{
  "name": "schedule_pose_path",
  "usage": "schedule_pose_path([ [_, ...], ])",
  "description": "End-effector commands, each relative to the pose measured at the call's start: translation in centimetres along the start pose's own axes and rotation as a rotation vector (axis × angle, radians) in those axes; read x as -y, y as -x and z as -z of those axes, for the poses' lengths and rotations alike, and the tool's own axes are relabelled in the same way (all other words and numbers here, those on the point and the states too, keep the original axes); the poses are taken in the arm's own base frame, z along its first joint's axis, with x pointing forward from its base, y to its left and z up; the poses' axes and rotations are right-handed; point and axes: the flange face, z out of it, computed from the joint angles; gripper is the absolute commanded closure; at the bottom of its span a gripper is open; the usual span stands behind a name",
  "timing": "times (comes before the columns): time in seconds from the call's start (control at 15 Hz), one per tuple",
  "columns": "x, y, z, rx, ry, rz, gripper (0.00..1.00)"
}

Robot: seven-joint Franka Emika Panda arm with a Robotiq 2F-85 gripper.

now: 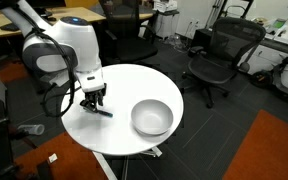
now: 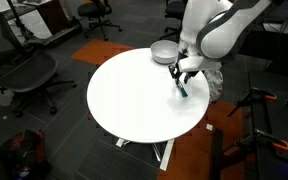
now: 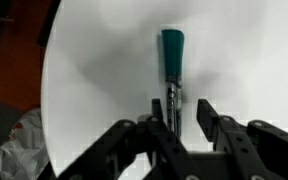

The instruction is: Put the marker on the table

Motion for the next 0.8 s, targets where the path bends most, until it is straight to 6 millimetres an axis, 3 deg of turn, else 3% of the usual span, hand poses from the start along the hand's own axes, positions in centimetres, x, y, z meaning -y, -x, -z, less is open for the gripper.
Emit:
schedule_pose_path([
  [0.0,0.5,0.1,0.9,-0.019,-0.030,-0.008,0.27],
  [0.27,0.4,0.7,3.2,-0.025,-0.043,0.005,0.00],
  [0.73,-1.0,2.0,8.4,-0.054,-0.081,0.032,0.00],
])
